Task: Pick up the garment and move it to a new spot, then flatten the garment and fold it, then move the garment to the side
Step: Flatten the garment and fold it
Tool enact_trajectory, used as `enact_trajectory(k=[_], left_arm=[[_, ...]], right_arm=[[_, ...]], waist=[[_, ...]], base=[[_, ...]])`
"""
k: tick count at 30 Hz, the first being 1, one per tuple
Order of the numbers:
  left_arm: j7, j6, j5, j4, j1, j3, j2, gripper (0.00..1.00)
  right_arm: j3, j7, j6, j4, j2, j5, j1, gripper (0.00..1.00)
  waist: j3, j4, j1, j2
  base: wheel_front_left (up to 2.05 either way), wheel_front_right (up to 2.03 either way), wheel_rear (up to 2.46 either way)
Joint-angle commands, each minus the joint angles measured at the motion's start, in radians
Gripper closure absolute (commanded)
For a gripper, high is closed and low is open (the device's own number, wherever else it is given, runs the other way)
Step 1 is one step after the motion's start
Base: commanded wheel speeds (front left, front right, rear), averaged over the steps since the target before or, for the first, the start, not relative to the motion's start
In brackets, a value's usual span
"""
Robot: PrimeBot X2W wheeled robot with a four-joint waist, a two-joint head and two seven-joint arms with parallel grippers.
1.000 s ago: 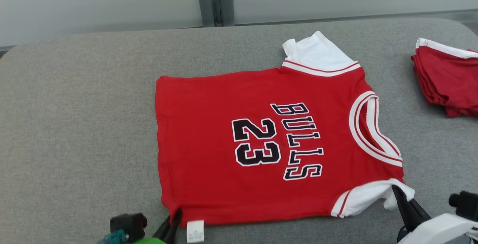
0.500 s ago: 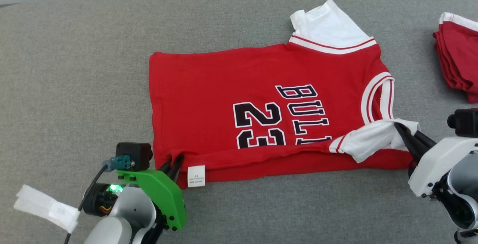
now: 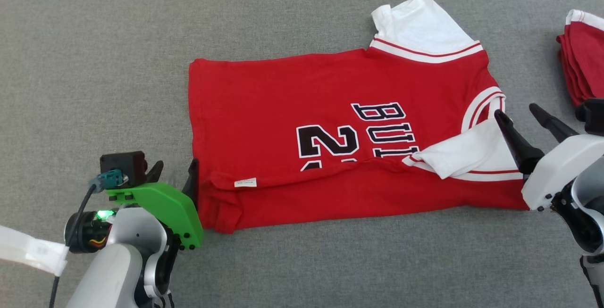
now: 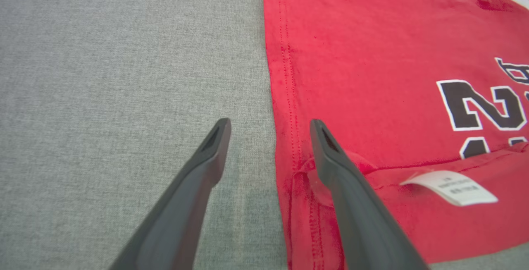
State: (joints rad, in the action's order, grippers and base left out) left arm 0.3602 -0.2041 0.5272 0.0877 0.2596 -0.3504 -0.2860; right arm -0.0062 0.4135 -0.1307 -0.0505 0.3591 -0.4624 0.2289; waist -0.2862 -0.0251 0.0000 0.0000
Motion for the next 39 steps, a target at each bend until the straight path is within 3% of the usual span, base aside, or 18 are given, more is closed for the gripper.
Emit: enact_trajectory(k=[1, 9, 13, 20, 29, 38, 39], left_arm=[[-0.026, -0.012, 0.006, -0.010, -0.015, 0.015, 0.002, 0.00], [-0.043, -0.003, 0.025, -0.194, -0.190, -0.033, 0.012, 0.00], [-0.023, -0.025, 0.018, -0.247, -0.251, -0.064, 0.016, 0.00], [-0.022, -0.054, -0.038, -0.181, -0.235, -0.078, -0.012, 0.00], [-0.028, -0.045, -0.039, -0.128, -0.236, -0.089, -0.016, 0.00], [-0.021, -0.061, -0.117, -0.149, -0.214, -0.154, -0.016, 0.00], [-0.017, -0.066, -0.130, -0.140, -0.211, -0.157, -0.024, 0.07]], right_arm=[[-0.009, -0.014, 0.000, -0.018, 0.012, 0.013, -0.024, 0.00], [-0.039, 0.021, 0.000, -0.136, 0.070, 0.055, -0.222, 0.00], [-0.058, 0.032, 0.000, -0.141, 0.091, 0.092, -0.282, 0.00], [-0.020, 0.056, 0.000, -0.083, 0.075, 0.109, -0.301, 0.00], [0.002, 0.041, 0.000, -0.033, 0.062, 0.111, -0.271, 0.00], [0.028, 0.020, 0.000, -0.013, 0.049, 0.110, -0.246, 0.00], [0.031, 0.018, 0.000, -0.012, 0.047, 0.109, -0.242, 0.00]], waist=[[0.001, 0.004, 0.0000, 0.0000], [-0.017, 0.018, 0.0000, 0.0000], [-0.041, 0.025, 0.0000, 0.0000], [-0.055, 0.024, 0.0000, 0.0000], [-0.057, 0.014, 0.0000, 0.0000], [-0.051, 0.010, 0.0000, 0.0000], [-0.052, 0.010, 0.0000, 0.0000]], base=[[0.00, 0.00, 0.00], [0.00, 0.00, 0.00], [0.00, 0.00, 0.00], [0.00, 0.00, 0.00], [0.00, 0.00, 0.00], [0.00, 0.00, 0.00], [0.00, 0.00, 0.00]])
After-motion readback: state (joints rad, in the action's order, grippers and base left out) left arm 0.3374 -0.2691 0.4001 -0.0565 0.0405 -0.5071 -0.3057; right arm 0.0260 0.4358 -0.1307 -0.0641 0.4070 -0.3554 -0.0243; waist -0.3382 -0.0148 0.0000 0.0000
